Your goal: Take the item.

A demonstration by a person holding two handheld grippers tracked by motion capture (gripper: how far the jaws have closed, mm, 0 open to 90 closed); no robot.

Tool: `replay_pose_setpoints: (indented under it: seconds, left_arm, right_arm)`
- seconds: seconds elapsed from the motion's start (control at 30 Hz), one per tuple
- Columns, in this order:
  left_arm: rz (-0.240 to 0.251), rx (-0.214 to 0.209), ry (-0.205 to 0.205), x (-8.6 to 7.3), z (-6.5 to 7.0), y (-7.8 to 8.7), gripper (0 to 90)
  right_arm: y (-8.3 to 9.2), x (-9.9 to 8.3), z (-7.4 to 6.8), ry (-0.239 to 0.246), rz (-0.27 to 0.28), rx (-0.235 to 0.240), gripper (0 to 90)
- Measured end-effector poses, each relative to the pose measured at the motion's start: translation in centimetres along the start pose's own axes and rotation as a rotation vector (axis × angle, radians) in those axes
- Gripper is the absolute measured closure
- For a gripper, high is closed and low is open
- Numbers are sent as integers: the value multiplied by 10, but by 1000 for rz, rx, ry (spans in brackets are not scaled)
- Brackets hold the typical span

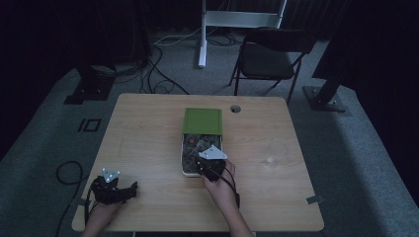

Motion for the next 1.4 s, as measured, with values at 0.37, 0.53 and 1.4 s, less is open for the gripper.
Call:
replay_pose_setpoints:
  seconds: [0.37,0.53,1.4]
  left_arm:
    - [0,0,0,0,0,0,22]
    - [0,0,0,0,0,0,22]
    - [2,0,-1,0,0,0,22]
  right_arm:
    - [9,3,4,-33,3,62,727]
    - [14,4,7,-27,6,51,860]
    - [47,30,13,-23,86,106,900]
Point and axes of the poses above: each handheld gripper's, and its own axes: y roughly backward along the jaws, x roughly out of its top, z roughly to its right, the point moved 1 cm from there along -y, roughly forward along the jaws, and after that the axes turned 3 degrees about -z, right-handed, at the moved point
